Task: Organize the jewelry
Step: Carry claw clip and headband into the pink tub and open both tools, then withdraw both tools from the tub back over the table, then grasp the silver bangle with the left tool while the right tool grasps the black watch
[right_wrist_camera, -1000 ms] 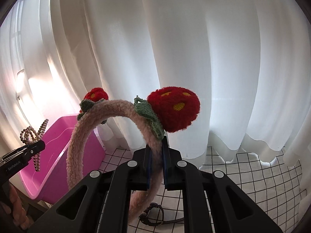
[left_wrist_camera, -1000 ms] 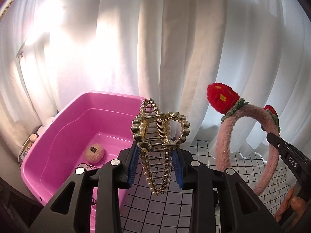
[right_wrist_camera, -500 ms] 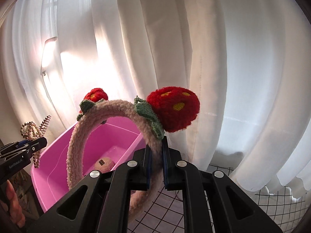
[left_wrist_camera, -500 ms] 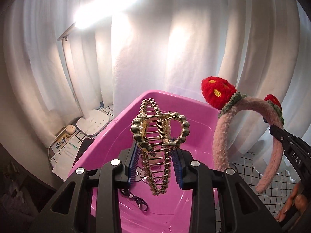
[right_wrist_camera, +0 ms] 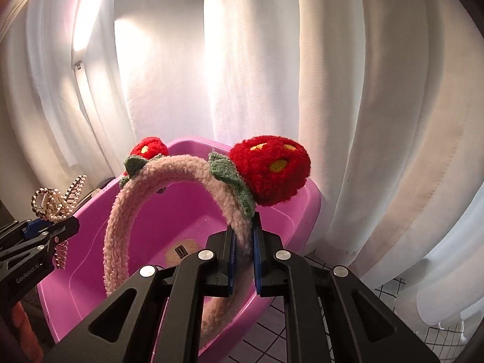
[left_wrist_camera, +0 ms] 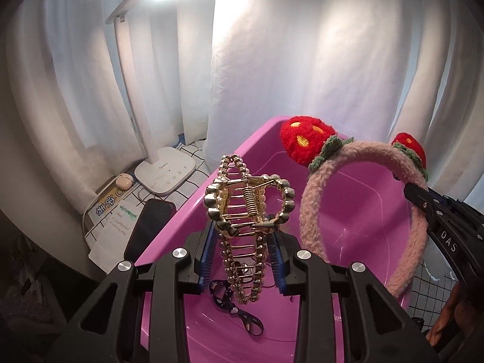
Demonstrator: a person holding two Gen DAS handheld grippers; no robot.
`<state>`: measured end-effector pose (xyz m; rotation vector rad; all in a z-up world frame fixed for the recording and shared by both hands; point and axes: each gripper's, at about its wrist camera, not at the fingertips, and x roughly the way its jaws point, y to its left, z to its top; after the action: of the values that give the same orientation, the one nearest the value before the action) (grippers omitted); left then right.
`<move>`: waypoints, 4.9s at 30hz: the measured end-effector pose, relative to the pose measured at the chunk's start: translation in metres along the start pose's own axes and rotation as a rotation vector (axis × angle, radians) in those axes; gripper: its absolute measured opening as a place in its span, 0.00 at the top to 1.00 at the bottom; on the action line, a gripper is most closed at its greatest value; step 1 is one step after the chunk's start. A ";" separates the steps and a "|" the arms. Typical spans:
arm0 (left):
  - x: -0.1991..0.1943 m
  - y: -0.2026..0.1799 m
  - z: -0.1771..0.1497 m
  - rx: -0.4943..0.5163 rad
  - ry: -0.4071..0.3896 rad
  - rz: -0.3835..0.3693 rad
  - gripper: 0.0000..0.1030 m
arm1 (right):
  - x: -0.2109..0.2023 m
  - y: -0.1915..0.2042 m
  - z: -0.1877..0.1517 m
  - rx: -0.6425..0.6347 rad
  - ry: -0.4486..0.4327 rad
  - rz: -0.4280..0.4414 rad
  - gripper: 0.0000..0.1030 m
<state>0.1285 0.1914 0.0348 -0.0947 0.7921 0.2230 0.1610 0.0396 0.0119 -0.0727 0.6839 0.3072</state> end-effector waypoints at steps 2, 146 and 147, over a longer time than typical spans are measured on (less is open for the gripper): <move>0.006 0.002 0.000 0.001 0.012 0.006 0.70 | 0.009 0.004 0.003 -0.014 0.016 -0.005 0.91; 0.171 -0.288 -0.140 0.422 0.279 -0.285 0.06 | -0.027 -0.190 -0.276 0.363 0.407 -0.408 0.28; 0.171 -0.289 -0.140 0.424 0.275 -0.285 0.06 | -0.027 -0.190 -0.276 0.363 0.406 -0.406 0.28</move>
<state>0.2153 -0.0849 -0.1848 0.1653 1.0727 -0.2343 0.0304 -0.1939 -0.1915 0.0755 1.0958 -0.2325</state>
